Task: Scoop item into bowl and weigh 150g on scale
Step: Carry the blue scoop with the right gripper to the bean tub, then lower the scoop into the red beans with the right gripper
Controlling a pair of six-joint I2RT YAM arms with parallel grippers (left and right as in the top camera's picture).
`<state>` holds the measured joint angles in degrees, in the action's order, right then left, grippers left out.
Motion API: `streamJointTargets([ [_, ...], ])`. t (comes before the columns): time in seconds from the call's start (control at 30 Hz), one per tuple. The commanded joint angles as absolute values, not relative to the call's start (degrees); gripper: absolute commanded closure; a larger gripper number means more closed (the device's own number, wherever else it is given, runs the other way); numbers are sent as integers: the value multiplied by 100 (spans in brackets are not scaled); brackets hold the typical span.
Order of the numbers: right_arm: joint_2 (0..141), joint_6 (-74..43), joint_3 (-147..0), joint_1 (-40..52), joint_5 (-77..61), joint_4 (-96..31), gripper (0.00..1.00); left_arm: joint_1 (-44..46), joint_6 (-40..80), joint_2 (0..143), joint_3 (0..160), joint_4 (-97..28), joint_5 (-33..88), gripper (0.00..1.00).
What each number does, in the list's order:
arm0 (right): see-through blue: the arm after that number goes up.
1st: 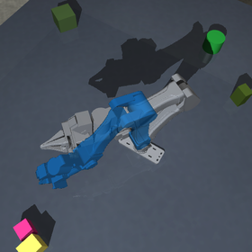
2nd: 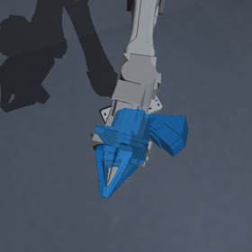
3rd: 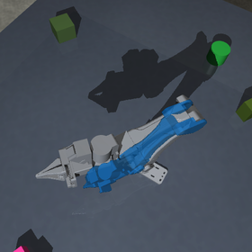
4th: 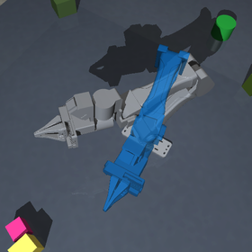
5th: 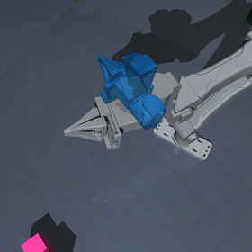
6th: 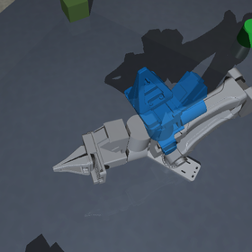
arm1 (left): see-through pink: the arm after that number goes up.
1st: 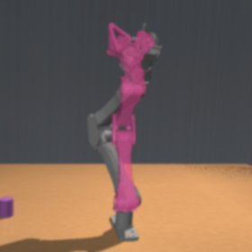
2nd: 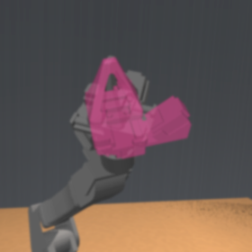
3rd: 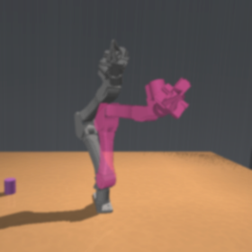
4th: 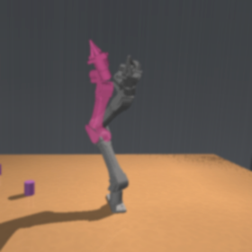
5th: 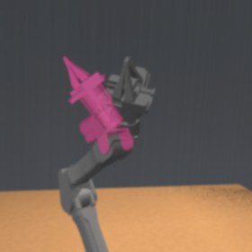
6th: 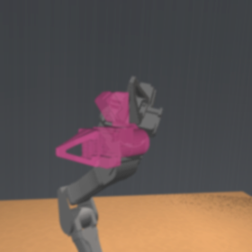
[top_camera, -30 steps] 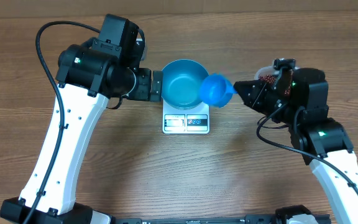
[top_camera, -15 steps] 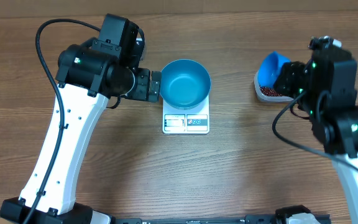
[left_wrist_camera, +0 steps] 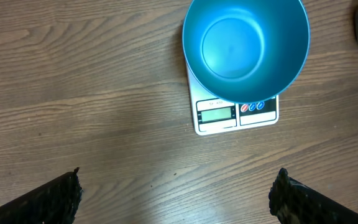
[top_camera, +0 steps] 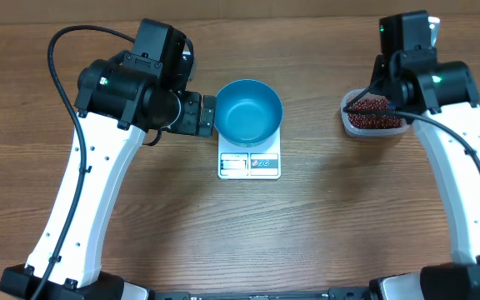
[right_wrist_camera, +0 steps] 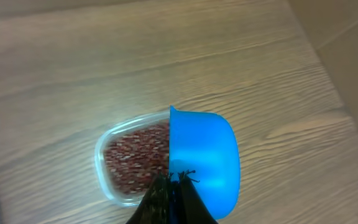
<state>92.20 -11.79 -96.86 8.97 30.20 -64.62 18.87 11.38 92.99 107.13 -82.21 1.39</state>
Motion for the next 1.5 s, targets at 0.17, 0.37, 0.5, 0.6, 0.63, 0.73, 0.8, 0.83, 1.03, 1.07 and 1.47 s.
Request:
streamJointTargets([
  [0.17, 9653, -449, -9913, 860, 3706, -6189, 96, 1865, 1007, 9214, 10774, -8202, 89, 0],
  [0.37, 10042, -139, -9907, 860, 3787, -6090, 96, 1865, 1007, 9214, 10774, -8204, 89, 1],
  [0.5, 10311, -141, -9907, 867, 3782, -6101, 96, 1865, 1007, 9214, 10774, -8204, 89, 0],
  [0.6, 10409, -141, -9902, 867, 3691, -6136, 96, 1865, 1007, 9214, 10774, -8202, 89, 0],
  [0.63, 10433, -141, -9900, 867, 3607, -6147, 96, 1865, 1007, 9214, 10774, -8202, 91, 0],
  [0.73, 10497, -143, -9896, 867, 3463, -6187, 96, 1865, 1007, 9214, 10774, -8202, 91, 0],
  [0.8, 10575, -143, -9896, 867, 3417, -6222, 96, 1865, 1007, 9214, 10774, -8202, 91, 0],
  [0.83, 10613, -145, -9896, 867, 3417, -6237, 96, 1865, 1007, 9214, 10774, -8204, 91, 0],
  [1.03, 10654, -165, -9896, 867, 3420, -6355, 96, 1865, 1007, 9214, 10774, -8204, 89, 0],
  [1.07, 10654, -163, -9896, 867, 3420, -6357, 96, 1865, 1007, 9214, 10774, -8202, 89, 0],
  [1.47, 10750, -163, -9863, 867, 3321, -6036, 96, 1865, 1007, 9214, 10774, -8204, 89, 1],
])
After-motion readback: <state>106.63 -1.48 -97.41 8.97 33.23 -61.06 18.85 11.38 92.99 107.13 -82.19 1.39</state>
